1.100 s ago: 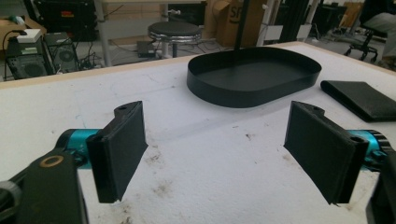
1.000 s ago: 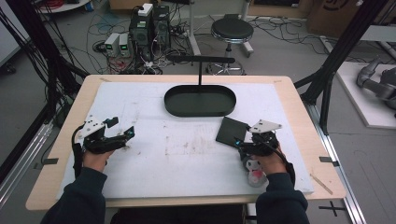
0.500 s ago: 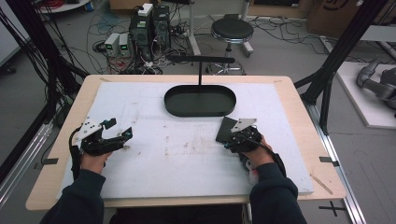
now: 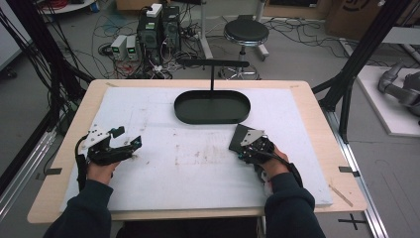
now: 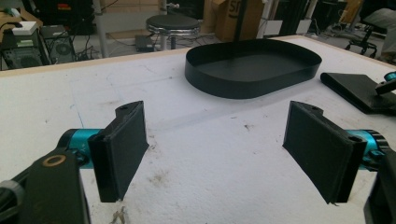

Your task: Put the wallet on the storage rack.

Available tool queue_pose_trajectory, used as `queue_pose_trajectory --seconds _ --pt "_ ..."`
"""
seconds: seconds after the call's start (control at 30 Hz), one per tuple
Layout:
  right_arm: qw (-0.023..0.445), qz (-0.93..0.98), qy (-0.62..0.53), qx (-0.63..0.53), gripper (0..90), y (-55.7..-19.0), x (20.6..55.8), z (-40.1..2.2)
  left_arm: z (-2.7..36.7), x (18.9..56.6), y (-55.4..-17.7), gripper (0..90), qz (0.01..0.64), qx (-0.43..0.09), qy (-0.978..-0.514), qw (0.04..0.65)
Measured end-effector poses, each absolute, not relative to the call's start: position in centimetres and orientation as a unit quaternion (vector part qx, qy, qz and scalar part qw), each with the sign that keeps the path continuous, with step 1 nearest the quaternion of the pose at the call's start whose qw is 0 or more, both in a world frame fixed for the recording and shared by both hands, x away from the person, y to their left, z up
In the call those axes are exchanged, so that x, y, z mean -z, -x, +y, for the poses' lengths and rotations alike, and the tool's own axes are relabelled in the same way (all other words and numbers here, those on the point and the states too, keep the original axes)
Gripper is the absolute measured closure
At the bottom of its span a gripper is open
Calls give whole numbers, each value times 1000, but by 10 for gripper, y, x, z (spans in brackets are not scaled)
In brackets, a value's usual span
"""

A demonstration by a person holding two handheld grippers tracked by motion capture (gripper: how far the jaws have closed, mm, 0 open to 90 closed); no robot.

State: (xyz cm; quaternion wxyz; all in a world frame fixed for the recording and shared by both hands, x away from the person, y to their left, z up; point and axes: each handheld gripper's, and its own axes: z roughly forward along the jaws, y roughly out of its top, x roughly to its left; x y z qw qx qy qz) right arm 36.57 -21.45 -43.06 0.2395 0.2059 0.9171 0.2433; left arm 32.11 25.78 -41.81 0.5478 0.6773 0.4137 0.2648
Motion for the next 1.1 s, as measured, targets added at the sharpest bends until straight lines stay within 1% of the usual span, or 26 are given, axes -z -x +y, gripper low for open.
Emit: queue_pose_trajectory --seconds 0.1,0.2,0.23,0.3,0.57,1.1 --pt "242 918 -193 -246 693 -363 429 -213 258 418 -321 213 414 -265 -676 549" --pt "240 919 -190 -250 755 -362 428 -212 258 418 -321 213 416 -265 -676 548" --pt "240 919 -190 -250 755 -362 428 -212 258 418 -321 213 416 -265 -676 548" --pt "237 914 -197 -263 785 -361 424 -214 258 418 -321 213 417 -265 -675 548" --pt "220 899 -220 -307 808 -361 415 -225 260 419 -321 213 420 -264 -673 548" --pt "170 858 -264 -406 829 -356 393 -235 260 419 -322 213 420 -264 -676 545"
